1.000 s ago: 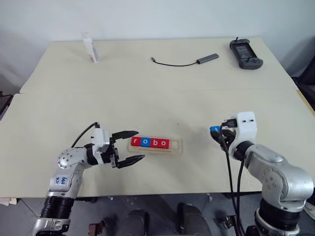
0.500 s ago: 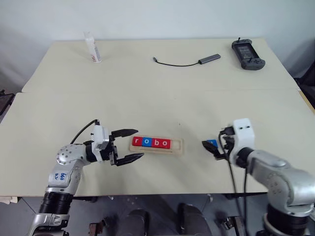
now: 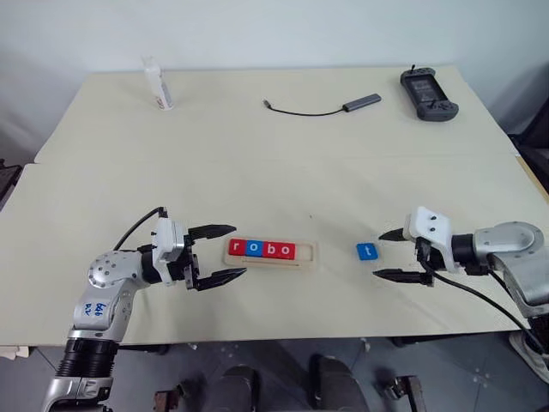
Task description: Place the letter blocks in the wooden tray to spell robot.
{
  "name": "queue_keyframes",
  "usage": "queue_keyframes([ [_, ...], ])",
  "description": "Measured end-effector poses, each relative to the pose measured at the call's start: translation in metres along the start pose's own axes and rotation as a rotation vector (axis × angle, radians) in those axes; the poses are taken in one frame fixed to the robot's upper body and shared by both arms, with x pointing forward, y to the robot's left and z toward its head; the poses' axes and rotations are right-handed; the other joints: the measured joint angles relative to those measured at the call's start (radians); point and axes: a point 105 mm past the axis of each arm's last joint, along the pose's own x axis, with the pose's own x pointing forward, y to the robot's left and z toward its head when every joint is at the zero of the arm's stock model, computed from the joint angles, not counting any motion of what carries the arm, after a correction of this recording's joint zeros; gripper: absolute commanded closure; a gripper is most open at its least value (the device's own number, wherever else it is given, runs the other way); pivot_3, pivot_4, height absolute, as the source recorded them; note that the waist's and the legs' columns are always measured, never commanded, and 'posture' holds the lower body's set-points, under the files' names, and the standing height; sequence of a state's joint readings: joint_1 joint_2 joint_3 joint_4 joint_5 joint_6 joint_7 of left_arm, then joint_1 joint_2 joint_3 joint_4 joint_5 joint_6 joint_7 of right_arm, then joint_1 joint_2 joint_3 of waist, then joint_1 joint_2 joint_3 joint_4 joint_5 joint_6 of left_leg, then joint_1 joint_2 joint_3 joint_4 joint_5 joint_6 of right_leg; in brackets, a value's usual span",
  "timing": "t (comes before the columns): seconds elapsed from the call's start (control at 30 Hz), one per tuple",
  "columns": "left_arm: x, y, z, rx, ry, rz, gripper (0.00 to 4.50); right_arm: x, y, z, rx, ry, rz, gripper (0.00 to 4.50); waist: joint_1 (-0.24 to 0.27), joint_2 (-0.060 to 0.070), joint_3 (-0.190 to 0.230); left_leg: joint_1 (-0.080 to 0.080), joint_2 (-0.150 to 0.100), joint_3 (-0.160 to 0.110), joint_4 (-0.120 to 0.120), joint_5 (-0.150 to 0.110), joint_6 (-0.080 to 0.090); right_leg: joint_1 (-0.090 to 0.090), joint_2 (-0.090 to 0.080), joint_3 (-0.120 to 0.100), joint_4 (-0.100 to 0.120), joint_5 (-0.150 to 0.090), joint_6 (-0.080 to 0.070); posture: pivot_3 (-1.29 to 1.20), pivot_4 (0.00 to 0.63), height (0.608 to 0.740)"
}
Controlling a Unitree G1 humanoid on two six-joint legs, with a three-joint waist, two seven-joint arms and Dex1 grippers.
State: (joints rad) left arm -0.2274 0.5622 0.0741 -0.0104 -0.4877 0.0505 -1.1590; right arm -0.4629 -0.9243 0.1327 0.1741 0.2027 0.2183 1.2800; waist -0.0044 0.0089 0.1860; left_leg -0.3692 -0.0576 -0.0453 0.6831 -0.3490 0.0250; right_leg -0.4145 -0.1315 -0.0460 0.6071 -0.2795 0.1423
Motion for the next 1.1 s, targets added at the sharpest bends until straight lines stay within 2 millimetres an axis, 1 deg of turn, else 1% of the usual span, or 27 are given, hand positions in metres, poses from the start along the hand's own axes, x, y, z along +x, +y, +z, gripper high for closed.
queue_keyframes([
  [0.1,0.001,-0.005,0.004,0.016,-0.002,-0.013,0.0,0.009,-0.008,0.001,-0.035,-0.013,0.03,0.03,0.001,0.0,0.0,0.0,0.001,-0.001,0.0,0.0,-0.001,0.0,0.0,-0.001,-0.001,0.0,0.0,0.0,0.15,0.74],
  [0.13,0.001,-0.006,0.004,0.017,0.0,-0.015,0.0,0.012,-0.009,0.001,-0.037,-0.023,0.039,0.31,0.001,0.0,0.0,0.0,0.001,-0.001,0.0,0.0,-0.001,0.0,0.0,-0.001,-0.001,0.0,0.0,0.0,0.15,0.74],
  [0.2,0.0,-0.008,0.002,0.007,0.006,-0.009,0.0,0.013,-0.01,0.002,-0.047,-0.03,0.054,0.67,0.002,0.0,0.0,0.0,0.001,-0.002,0.0,0.0,-0.001,0.001,0.0,-0.001,-0.001,0.0,0.0,0.0,0.15,0.74],
  [0.3,-0.002,-0.009,0.0,-0.007,0.013,0.003,0.0,0.013,-0.009,0.0,-0.05,-0.033,0.083,1.69,0.005,0.0,0.0,0.0,0.0,-0.003,0.001,0.0,-0.001,0.001,0.0,-0.002,-0.001,0.0,0.0,0.0,0.15,0.74],
  [0.43,-0.004,-0.006,0.003,0.006,0.01,0.027,0.0,0.013,-0.004,0.002,-0.066,-0.033,0.138,3.03,0.004,0.0,0.0,0.0,0.0,-0.003,0.001,0.0,-0.001,0.001,0.0,-0.002,-0.001,0.0,0.0,0.0,0.15,0.74],
  [0.5,-0.004,-0.006,0.005,0.014,0.009,0.031,0.0,0.013,-0.003,0.005,-0.065,-0.032,0.154,3.04,0.004,0.0,0.0,0.0,0.0,-0.003,0.001,0.0,-0.001,0.001,0.0,-0.002,-0.001,0.0,0.0,0.0,0.15,0.74],
  [0.57,-0.005,-0.006,0.005,0.013,0.009,0.037,0.0,0.014,-0.003,0.016,-0.067,-0.039,0.16,3.04,0.004,0.0,0.0,-0.001,0.0,-0.003,0.001,0.0,-0.001,0.001,-0.001,-0.002,-0.001,0.0,0.0,0.0,0.15,0.74],
  [0.67,-0.005,-0.006,0.005,0.013,0.01,0.044,0.0,0.017,0.001,0.042,-0.069,-0.081,0.179,3.04,0.002,0.0,0.0,0.0,0.001,-0.003,0.001,0.0,-0.002,0.001,0.0,-0.002,-0.001,0.0,0.0,0.0,0.15,0.74],
  [0.77,-0.008,-0.008,0.002,0.001,0.016,0.062,0.0,0.036,0.012,0.081,-0.027,-0.193,0.206,3.04,0.0,0.0,0.0,0.0,0.002,-0.003,0.001,-0.001,-0.003,0.0,0.0,-0.002,-0.001,0.0,-0.001,0.0,0.15,0.74],
  [0.8,-0.007,-0.009,0.002,-0.002,0.016,0.064,0.0,0.042,0.016,0.09,-0.016,-0.213,0.218,3.04,0.003,0.0,0.0,-0.001,0.002,-0.004,0.001,-0.001,-0.003,0.0,0.0,-0.003,-0.001,0.0,-0.001,0.0,0.15,0.74],
  [0.9,-0.008,-0.009,0.005,0.008,0.015,0.074,0.0,0.051,0.026,0.097,0.001,-0.194,0.236,3.04,0.018,0.0,0.0,-0.001,0.0,-0.006,0.001,-0.001,-0.003,0.001,-0.001,-0.003,-0.001,0.0,-0.001,0.0,0.15,0.74],
  [0.97,-0.008,-0.009,0.004,0.003,0.017,0.081,0.0,0.055,0.027,0.096,0.013,-0.181,0.225,3.04,0.026,0.0,0.0,-0.002,-0.002,-0.005,0.001,-0.001,-0.002,0.001,-0.002,-0.003,-0.001,0.0,-0.001,0.0,0.15,0.74],
  [1.1,-0.009,-0.01,0.002,-0.006,0.021,0.093,0.0,0.069,0.026,0.09,0.033,-0.144,0.189,3.04,0.026,0.0,0.0,-0.002,-0.001,-0.005,0.0,-0.001,-0.002,0.0,-0.001,-0.003,-0.001,0.0,-0.001,0.0,0.15,0.74],
])
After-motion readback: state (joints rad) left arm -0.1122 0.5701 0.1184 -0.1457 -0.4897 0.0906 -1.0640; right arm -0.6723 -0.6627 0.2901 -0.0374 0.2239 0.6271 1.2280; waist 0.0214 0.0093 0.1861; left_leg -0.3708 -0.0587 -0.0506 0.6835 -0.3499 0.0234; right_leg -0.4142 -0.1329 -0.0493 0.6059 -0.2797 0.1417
